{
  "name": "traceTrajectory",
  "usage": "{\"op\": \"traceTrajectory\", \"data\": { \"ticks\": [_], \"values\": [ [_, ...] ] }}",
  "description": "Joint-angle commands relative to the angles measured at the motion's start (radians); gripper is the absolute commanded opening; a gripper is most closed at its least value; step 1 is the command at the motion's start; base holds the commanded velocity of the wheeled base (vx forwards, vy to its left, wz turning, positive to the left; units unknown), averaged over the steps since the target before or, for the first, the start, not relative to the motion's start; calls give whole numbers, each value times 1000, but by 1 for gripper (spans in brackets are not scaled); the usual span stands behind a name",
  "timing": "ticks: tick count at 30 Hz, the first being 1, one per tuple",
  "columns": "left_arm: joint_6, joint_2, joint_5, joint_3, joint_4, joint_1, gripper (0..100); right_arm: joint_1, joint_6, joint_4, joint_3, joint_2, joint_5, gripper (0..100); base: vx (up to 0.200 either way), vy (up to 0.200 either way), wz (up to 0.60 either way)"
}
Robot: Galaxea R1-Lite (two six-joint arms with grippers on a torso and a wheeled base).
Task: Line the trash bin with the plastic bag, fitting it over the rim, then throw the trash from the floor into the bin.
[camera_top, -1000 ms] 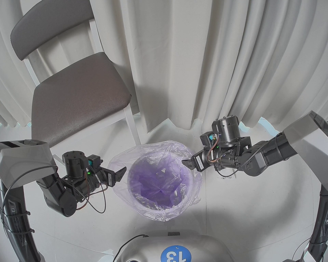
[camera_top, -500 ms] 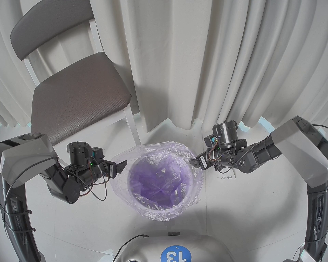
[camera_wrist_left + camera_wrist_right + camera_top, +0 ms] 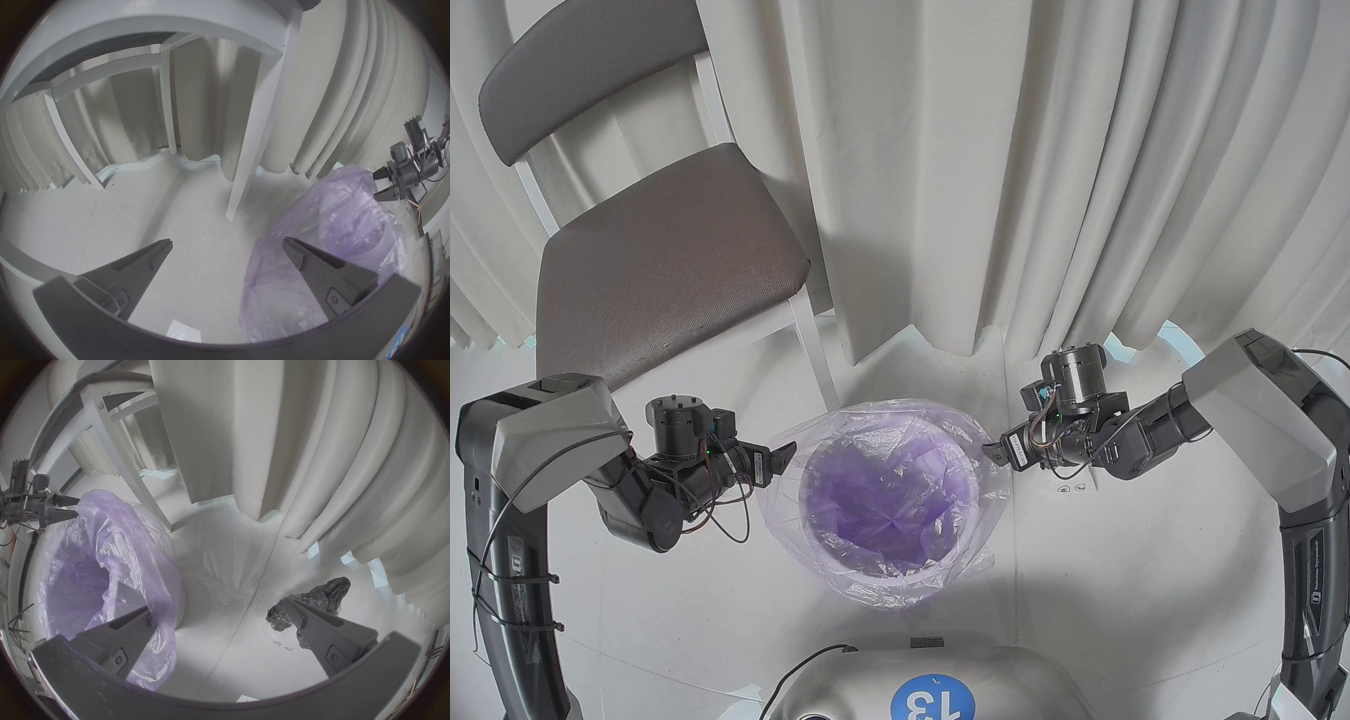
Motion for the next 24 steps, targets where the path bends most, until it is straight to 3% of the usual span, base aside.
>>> {"op": "traceTrajectory", "data": {
  "ticks": [1,13,24],
  "values": [
    [-61,83,22,-122,14,-10,100,-3,10,-28,-49,54,-1,100,0,0,0],
    [-122,130,42,-238,38,-40,100,-6,53,-77,-119,94,1,100,0,0,0],
    [-115,155,53,-208,51,-48,100,-15,49,-11,-107,138,-1,100,0,0,0]
  ]
}}
